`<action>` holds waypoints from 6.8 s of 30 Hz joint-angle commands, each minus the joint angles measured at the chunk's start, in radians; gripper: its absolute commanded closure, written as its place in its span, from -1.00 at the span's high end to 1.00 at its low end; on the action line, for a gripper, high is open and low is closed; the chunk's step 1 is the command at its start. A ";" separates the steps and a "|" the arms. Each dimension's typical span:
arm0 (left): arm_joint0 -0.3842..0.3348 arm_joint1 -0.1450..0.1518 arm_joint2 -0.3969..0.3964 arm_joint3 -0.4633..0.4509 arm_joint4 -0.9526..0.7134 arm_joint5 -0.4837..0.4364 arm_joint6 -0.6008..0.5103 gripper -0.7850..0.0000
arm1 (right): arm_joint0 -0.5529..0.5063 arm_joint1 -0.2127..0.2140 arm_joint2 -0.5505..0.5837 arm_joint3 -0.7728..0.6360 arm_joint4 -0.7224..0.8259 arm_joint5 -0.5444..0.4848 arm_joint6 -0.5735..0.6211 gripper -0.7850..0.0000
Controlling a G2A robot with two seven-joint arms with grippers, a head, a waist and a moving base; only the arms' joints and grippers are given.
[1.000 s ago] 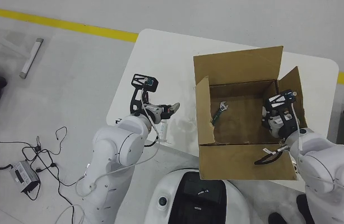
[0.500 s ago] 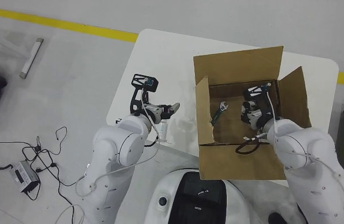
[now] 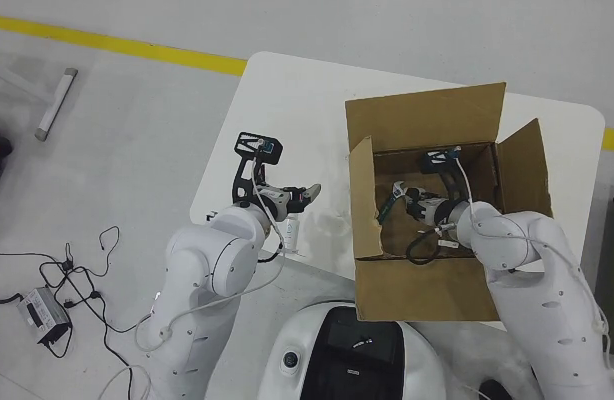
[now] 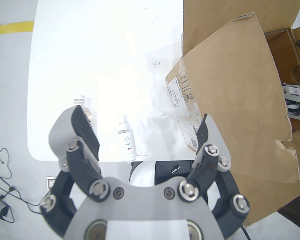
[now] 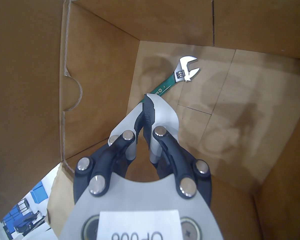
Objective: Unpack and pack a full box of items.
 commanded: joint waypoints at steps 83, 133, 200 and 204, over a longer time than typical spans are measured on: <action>0.000 0.000 0.000 0.000 0.000 0.000 0.000 1.00 | 0.218 -0.230 -0.434 0.445 -0.070 0.766 -0.316 0.29; 0.002 0.000 -0.001 0.001 -0.001 0.000 0.007 1.00 | 0.167 -0.248 -0.345 0.370 -0.215 0.758 -0.194 -1.00; 0.020 0.005 -0.021 0.011 -0.003 0.024 0.076 1.00 | 0.031 -0.262 -0.191 -0.033 -0.614 0.553 0.068 -1.00; 0.020 0.005 -0.021 0.011 -0.003 0.024 0.076 1.00 | -0.028 -0.253 -0.150 -0.168 -0.680 0.493 0.129 -1.00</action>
